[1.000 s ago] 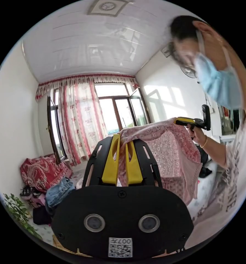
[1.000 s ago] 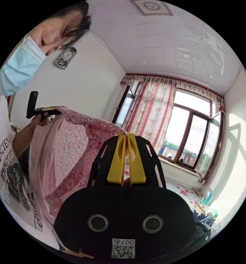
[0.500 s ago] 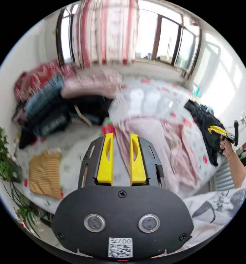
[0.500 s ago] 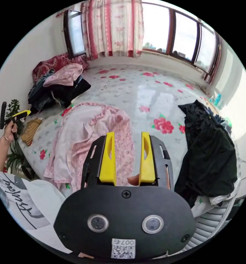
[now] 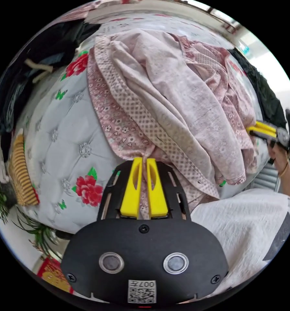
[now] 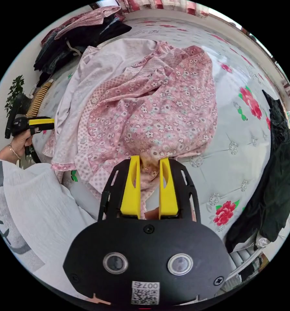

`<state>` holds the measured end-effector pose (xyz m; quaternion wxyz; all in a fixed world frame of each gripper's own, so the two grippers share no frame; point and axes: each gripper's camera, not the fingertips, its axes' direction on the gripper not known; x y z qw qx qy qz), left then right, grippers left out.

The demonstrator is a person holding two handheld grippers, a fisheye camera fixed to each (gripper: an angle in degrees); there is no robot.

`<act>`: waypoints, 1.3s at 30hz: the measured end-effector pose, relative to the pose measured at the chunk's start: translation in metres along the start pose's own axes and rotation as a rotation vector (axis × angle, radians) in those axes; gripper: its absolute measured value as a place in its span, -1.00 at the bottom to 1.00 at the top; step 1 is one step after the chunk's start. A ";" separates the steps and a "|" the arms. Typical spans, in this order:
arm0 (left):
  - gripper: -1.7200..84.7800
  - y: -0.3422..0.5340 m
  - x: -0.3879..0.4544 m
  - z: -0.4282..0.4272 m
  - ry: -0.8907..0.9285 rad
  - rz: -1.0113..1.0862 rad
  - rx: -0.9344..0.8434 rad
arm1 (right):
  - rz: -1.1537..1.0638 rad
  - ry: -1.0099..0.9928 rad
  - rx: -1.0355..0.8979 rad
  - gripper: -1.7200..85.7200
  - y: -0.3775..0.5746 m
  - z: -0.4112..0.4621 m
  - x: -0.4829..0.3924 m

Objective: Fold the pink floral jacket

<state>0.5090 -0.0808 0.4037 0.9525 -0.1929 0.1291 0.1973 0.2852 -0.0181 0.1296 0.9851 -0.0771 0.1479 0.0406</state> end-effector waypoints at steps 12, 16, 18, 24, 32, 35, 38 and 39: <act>-0.83 0.132 -0.288 -0.144 -0.284 -0.691 0.273 | 0.569 0.173 0.332 -0.81 0.122 -0.167 0.178; -0.80 0.157 -0.256 -0.134 -0.069 -0.575 0.354 | 0.391 0.103 0.252 -0.77 0.111 -0.132 0.135; -0.77 0.153 -0.217 -0.113 0.071 -0.438 0.335 | 0.338 0.081 0.209 -0.77 0.100 -0.117 0.121; -0.71 0.134 -0.078 -0.061 0.230 0.163 0.176 | 0.143 0.087 0.041 -0.79 0.057 -0.081 0.097; -0.97 0.219 -0.199 -0.090 0.610 0.163 0.292 | 0.197 -0.142 0.225 -0.90 0.067 -0.135 0.103; -0.98 0.285 -0.295 -0.168 1.403 0.268 0.821 | 0.215 -0.234 0.306 -0.95 0.087 -0.152 0.104; -0.98 0.343 -0.351 -0.249 2.005 0.703 1.352 | 0.220 -0.280 0.309 -0.96 0.101 -0.154 0.106; -0.98 0.363 -0.361 -0.287 2.084 0.939 1.421 | 0.231 -0.308 0.293 -0.96 0.105 -0.151 0.109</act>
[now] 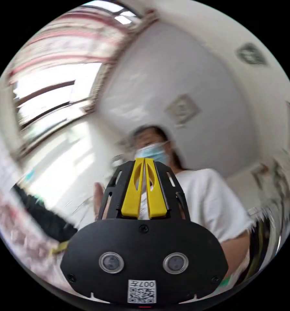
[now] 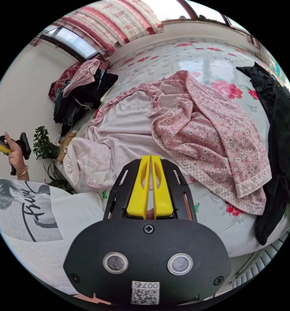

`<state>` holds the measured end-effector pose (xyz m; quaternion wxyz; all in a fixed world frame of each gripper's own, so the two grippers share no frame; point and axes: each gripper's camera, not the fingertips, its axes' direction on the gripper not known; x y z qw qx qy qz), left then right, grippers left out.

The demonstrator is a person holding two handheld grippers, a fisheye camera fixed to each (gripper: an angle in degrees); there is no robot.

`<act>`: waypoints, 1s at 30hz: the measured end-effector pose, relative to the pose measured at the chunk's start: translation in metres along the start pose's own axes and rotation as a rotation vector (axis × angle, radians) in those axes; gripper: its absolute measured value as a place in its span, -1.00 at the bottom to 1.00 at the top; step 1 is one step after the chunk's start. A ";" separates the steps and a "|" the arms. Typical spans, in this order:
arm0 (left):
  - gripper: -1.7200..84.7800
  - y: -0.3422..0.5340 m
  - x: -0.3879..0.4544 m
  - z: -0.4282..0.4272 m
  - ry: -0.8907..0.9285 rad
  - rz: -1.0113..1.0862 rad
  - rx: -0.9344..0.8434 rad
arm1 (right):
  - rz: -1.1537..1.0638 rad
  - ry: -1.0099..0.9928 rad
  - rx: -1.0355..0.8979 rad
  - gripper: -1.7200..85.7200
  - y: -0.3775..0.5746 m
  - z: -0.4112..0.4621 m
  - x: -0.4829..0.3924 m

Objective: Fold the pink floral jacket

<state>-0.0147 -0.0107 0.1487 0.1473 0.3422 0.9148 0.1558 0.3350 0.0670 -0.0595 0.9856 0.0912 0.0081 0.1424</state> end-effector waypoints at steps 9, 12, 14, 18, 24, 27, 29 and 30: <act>-0.98 -0.090 0.168 0.131 0.486 0.340 -0.339 | 0.082 -0.113 0.022 -0.97 0.022 -0.013 0.014; -0.98 -0.089 0.198 0.135 0.537 0.341 -0.340 | 0.097 -0.141 0.041 -0.97 0.029 -0.020 0.015; -0.98 -0.088 0.211 0.135 0.547 0.334 -0.332 | 0.102 -0.147 0.043 -0.97 0.033 -0.023 0.016; -0.98 -0.084 0.239 0.134 0.509 0.314 -0.347 | 0.104 -0.146 0.050 -0.97 0.039 -0.029 0.016; -0.98 -0.078 0.261 0.141 0.423 0.306 -0.403 | 0.109 -0.142 0.059 -0.97 0.044 -0.033 0.014; -0.98 -0.077 0.259 0.137 0.395 0.301 -0.355 | 0.103 -0.142 0.054 -0.97 0.045 -0.030 0.012; -0.98 -0.077 0.254 0.139 0.393 0.296 -0.342 | 0.097 -0.139 0.044 -0.97 0.046 -0.027 0.009; -0.98 -0.077 0.250 0.141 0.396 0.295 -0.337 | 0.091 -0.137 0.037 -0.97 0.046 -0.024 0.007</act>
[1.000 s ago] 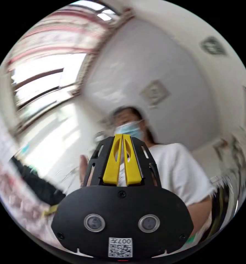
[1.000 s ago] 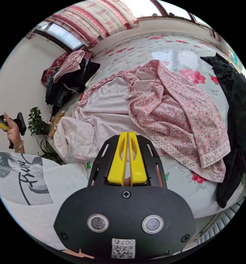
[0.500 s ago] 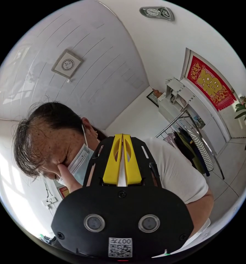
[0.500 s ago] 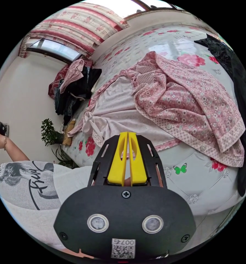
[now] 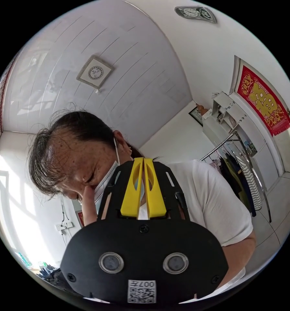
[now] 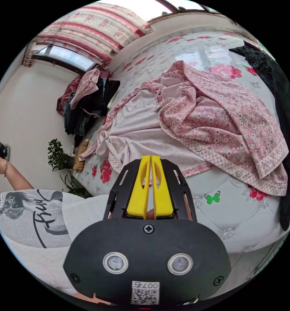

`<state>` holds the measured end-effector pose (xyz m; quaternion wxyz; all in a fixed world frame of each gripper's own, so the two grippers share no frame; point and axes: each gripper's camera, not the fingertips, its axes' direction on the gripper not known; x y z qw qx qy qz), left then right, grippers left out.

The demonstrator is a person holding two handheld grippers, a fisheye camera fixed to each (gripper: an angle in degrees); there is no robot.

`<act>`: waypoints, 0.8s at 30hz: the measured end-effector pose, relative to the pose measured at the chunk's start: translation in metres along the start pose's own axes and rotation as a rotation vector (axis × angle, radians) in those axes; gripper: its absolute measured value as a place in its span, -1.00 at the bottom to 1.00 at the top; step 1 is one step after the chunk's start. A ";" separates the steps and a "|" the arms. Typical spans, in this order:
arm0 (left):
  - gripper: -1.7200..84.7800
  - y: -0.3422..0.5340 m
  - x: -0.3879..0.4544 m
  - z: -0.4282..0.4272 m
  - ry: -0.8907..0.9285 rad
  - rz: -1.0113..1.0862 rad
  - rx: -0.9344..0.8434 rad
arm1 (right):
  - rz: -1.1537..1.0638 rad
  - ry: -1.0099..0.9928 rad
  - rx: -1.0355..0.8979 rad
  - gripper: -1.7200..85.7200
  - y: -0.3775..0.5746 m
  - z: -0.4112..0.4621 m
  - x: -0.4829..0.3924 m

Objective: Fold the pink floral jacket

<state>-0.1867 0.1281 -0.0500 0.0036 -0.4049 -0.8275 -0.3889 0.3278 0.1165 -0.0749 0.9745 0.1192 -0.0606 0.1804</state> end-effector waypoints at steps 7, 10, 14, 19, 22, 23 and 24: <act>-0.98 0.010 -0.044 0.004 -0.025 -0.004 0.012 | -0.049 0.044 -0.072 -0.97 0.001 0.025 -0.013; -0.98 0.016 -0.074 0.005 -0.043 -0.002 0.002 | -0.061 0.053 -0.092 -0.96 0.001 0.036 -0.017; -0.98 0.031 -0.115 -0.006 -0.111 -0.016 0.033 | -0.081 0.091 -0.123 -0.94 0.002 0.051 -0.023; -0.98 0.140 -0.176 -0.085 -0.974 -0.494 -0.202 | -0.129 0.234 -0.105 -0.91 -0.001 0.060 -0.034; -0.96 0.264 -0.203 -0.139 -1.509 -0.988 -0.535 | -0.156 0.354 -0.099 -0.89 -0.006 0.066 -0.039; -0.95 0.288 -0.208 -0.149 -1.540 -1.086 -0.559 | -0.166 0.377 -0.101 -0.88 -0.008 0.068 -0.040; -0.88 0.331 -0.217 -0.164 -1.552 -1.239 -0.541 | -0.188 0.419 -0.106 -0.87 -0.012 0.073 -0.043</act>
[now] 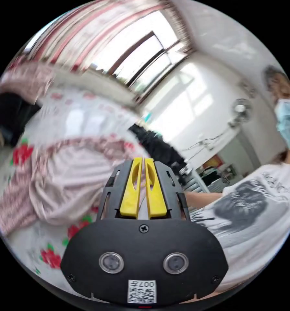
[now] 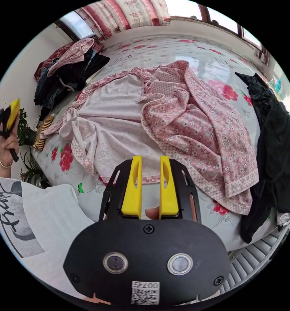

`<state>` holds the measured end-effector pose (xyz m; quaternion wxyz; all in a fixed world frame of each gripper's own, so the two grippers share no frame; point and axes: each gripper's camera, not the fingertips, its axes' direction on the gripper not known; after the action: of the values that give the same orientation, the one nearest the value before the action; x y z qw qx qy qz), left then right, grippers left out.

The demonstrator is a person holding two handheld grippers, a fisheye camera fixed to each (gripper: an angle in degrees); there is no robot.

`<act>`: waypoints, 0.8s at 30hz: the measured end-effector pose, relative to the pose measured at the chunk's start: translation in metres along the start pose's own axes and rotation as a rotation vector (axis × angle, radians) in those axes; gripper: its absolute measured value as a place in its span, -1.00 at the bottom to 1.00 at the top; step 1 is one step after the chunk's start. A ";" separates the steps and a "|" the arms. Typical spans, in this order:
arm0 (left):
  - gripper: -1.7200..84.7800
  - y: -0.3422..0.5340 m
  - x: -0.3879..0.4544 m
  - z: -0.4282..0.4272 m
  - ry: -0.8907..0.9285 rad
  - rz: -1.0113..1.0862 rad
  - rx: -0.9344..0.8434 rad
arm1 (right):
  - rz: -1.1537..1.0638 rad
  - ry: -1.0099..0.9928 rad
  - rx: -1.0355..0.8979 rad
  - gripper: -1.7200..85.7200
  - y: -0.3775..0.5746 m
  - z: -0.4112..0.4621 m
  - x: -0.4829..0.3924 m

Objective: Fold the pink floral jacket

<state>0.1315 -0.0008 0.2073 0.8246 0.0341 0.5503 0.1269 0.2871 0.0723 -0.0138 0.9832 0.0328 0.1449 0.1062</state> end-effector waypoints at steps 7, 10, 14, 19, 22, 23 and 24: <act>-0.65 -0.050 0.007 0.241 -0.195 -0.008 -0.468 | -0.063 0.120 -0.103 -0.85 -0.047 0.044 -0.010; -0.78 -0.064 0.001 0.295 -0.350 -0.021 -0.527 | -0.018 0.122 -0.124 -0.89 -0.058 0.057 -0.004; -0.94 -0.080 0.003 0.308 -0.356 -0.018 -0.531 | 0.030 0.054 -0.156 -0.93 -0.064 0.051 0.011; -0.98 -0.072 0.005 0.221 -0.397 -0.127 -0.415 | 0.119 -0.243 0.060 -0.96 -0.049 -0.029 0.049; -0.98 -0.049 0.015 0.112 -0.526 -0.231 -0.248 | 0.204 -0.371 0.253 -0.96 -0.024 -0.087 0.083; -0.98 -0.043 0.018 0.090 -0.565 -0.258 -0.217 | 0.223 -0.384 0.285 -0.96 -0.019 -0.096 0.090; -0.98 -0.032 0.025 0.045 -0.645 -0.308 -0.142 | 0.270 -0.392 0.342 -0.96 -0.008 -0.112 0.103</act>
<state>0.1878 -0.0220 0.1964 0.9655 -0.0682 0.2503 0.0218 0.3523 0.0906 -0.1499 0.9496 0.2369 -0.0378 0.2017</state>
